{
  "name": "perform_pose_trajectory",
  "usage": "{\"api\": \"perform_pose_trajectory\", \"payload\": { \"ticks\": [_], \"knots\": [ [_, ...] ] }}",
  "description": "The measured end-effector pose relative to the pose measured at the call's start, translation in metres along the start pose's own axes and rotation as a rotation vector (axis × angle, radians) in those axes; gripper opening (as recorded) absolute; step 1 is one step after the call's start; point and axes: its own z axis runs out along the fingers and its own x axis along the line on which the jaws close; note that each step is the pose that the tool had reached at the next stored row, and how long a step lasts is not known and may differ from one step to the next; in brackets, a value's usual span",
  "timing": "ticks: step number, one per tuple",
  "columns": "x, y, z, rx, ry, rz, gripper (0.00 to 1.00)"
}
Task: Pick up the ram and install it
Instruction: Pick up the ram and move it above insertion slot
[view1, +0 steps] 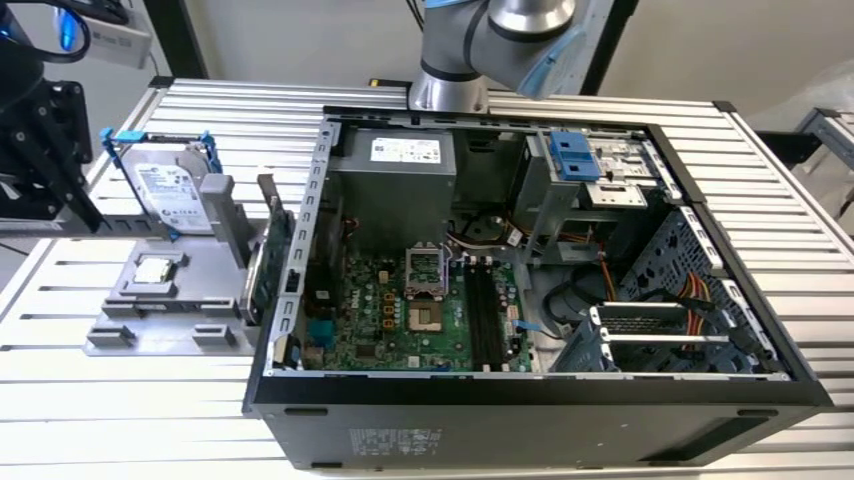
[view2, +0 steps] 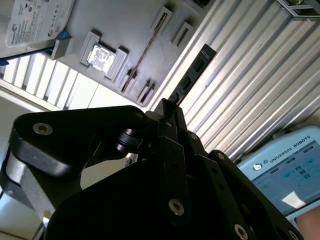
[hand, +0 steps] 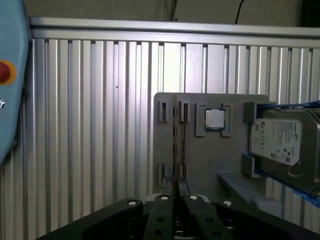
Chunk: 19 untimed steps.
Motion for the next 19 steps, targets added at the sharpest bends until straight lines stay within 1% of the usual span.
{"api": "perform_pose_trajectory", "payload": {
  "ticks": [3,11,16,19],
  "knots": [
    [-0.0001,0.0000,-0.0020,0.0001,-0.0001,0.000,0.00],
    [-0.0001,-0.0004,-0.0028,-0.0001,0.0001,0.000,0.00],
    [-0.0001,-0.0085,-0.0029,0.0000,0.0000,0.000,0.00],
    [-0.0001,-0.0147,-0.0029,-0.0002,0.0000,0.000,0.00]
  ]
}}
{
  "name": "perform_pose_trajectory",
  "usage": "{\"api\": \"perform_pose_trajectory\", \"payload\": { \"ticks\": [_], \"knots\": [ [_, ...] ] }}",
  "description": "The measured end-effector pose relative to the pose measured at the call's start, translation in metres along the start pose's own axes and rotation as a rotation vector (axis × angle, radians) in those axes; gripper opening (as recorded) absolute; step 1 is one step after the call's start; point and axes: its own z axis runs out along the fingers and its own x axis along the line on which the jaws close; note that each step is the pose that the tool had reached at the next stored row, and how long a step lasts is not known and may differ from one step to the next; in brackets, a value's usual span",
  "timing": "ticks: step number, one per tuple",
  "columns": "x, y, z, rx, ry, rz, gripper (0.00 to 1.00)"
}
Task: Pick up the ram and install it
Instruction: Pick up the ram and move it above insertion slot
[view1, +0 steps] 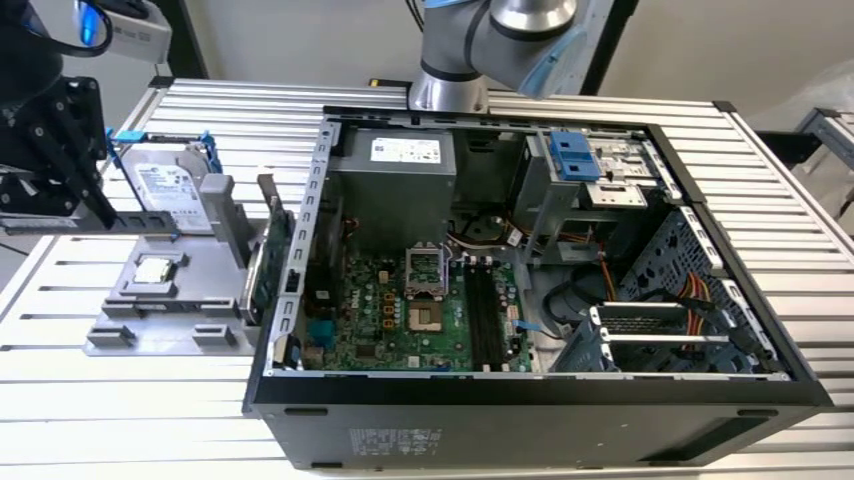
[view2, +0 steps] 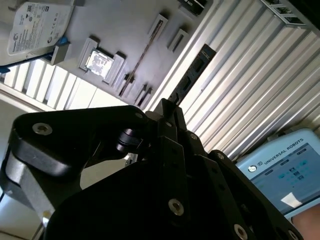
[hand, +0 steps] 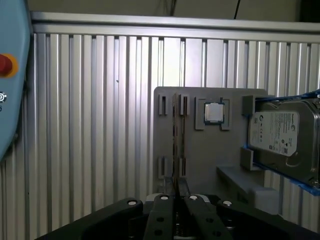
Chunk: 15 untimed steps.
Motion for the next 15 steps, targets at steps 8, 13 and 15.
{"api": "perform_pose_trajectory", "payload": {
  "ticks": [8,13,15],
  "knots": [
    [0.0001,-0.0206,-0.0003,-0.0018,0.0000,0.000,0.00],
    [0.0001,-0.0347,-0.0006,-0.0028,0.0000,0.000,0.00],
    [0.0002,-0.0403,-0.0007,-0.0032,-0.0001,0.001,0.00]
  ]
}}
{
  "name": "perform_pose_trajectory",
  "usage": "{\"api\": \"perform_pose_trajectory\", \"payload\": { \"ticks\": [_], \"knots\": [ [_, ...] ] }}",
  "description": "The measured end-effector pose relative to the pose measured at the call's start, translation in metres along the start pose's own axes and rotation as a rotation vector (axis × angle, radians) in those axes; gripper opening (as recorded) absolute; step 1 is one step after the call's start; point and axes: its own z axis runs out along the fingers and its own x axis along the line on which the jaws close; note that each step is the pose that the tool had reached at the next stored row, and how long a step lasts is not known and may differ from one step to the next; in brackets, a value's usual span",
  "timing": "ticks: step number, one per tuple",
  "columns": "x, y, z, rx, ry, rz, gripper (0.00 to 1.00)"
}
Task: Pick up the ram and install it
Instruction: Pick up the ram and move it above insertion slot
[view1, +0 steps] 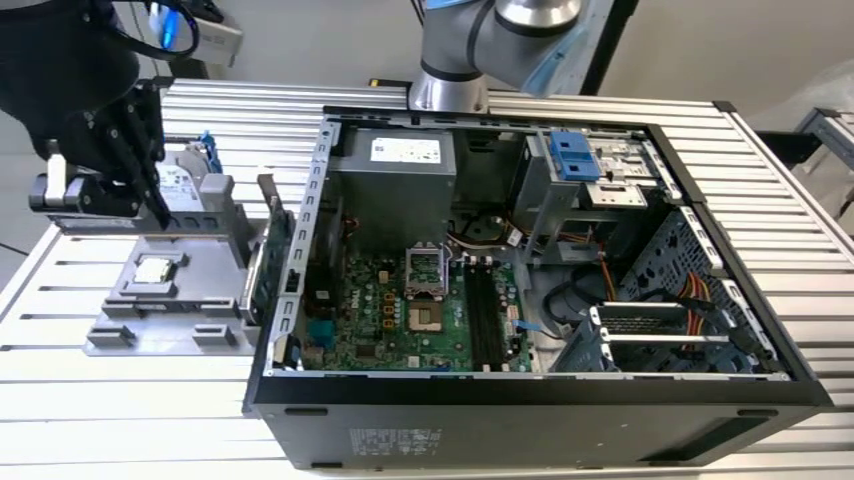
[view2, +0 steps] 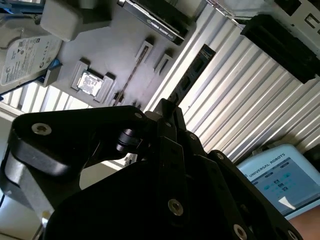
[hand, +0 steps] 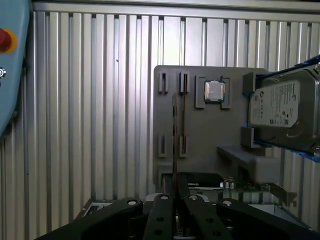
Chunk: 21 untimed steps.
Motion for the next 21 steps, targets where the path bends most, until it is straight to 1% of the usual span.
{"api": "perform_pose_trajectory", "payload": {
  "ticks": [7,11,21],
  "knots": [
    [0.0001,-0.0192,-0.0004,-0.0013,0.0000,0.001,0.00],
    [0.0001,-0.0289,-0.0005,-0.0019,-0.0001,0.003,0.00],
    [0.0002,-0.0467,-0.0009,-0.0013,-0.0004,0.018,0.00]
  ]
}}
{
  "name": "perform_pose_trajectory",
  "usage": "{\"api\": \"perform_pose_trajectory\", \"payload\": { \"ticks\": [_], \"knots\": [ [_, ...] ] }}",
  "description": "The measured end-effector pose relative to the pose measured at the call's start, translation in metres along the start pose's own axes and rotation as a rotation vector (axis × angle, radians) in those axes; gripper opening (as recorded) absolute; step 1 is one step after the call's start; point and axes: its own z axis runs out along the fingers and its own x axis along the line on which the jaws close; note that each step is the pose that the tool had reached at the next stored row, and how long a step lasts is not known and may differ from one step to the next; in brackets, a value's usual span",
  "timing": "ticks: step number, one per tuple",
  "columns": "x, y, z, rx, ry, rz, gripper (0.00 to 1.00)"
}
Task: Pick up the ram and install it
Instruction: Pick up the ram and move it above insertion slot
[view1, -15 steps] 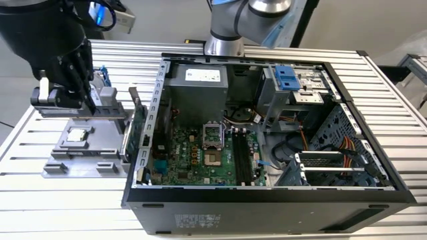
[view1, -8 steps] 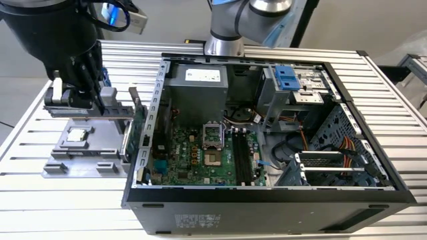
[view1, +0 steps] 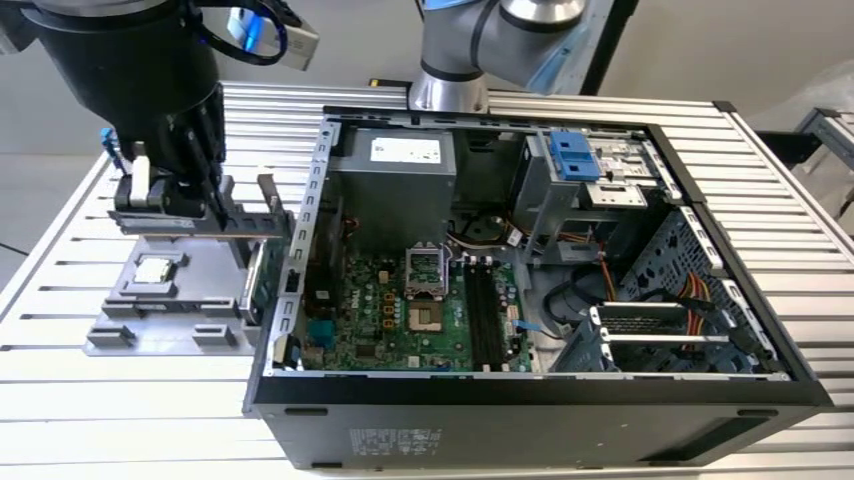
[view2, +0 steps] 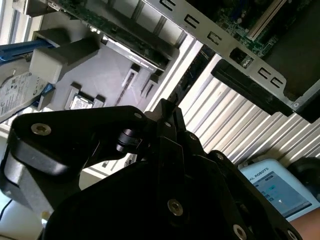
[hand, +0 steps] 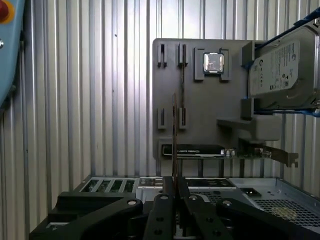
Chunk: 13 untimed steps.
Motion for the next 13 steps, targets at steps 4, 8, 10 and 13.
{"api": "perform_pose_trajectory", "payload": {
  "ticks": [4,8,10,13],
  "knots": [
    [-0.0001,-0.0063,-0.0001,0.0003,-0.0002,0.008,0.00],
    [-0.0001,-0.0109,-0.0002,0.0009,-0.0005,0.021,0.00],
    [-0.0002,-0.0126,-0.0003,0.0012,-0.0006,0.029,0.00],
    [-0.0002,-0.0149,-0.0003,0.0018,-0.0009,0.043,0.00]
  ]
}}
